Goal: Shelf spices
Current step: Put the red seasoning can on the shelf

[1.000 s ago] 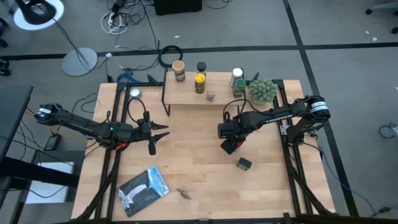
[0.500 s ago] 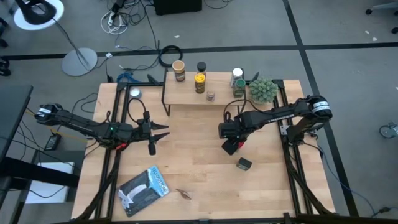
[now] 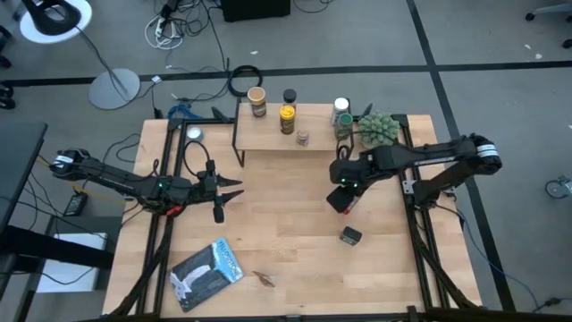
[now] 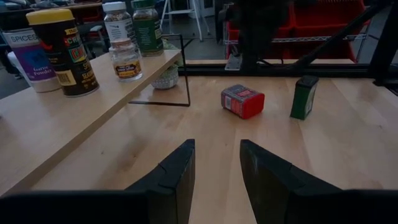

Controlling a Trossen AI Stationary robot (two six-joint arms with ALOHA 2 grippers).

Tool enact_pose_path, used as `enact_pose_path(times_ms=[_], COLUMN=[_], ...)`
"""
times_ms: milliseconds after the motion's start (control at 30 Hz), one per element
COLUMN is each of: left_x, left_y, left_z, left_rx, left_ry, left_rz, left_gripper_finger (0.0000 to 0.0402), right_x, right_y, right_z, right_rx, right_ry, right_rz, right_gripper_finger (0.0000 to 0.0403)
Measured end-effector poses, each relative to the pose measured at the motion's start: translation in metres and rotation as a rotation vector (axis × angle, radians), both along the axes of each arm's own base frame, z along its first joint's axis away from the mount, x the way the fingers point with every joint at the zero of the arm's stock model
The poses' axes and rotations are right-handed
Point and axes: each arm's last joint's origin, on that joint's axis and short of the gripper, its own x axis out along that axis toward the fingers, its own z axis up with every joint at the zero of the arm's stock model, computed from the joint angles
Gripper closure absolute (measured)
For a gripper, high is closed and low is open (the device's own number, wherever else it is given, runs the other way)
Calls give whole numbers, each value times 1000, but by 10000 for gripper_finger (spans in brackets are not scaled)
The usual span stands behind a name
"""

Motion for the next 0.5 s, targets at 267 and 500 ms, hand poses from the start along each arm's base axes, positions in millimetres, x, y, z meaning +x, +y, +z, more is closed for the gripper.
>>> enact_pose_path(times_ms=[267,500], left_x=[0,0], left_y=[0,0], left_z=[0,0], left_rx=[0,0], left_ry=[0,5], left_rz=[0,-3], left_gripper_finger=[271,271], right_x=[1,-11], right_y=[-2,5], right_z=[-2,-5], right_rx=[-80,-124], right_ry=[14,123], right_rz=[-43,-117], right_gripper_finger=[345,317])
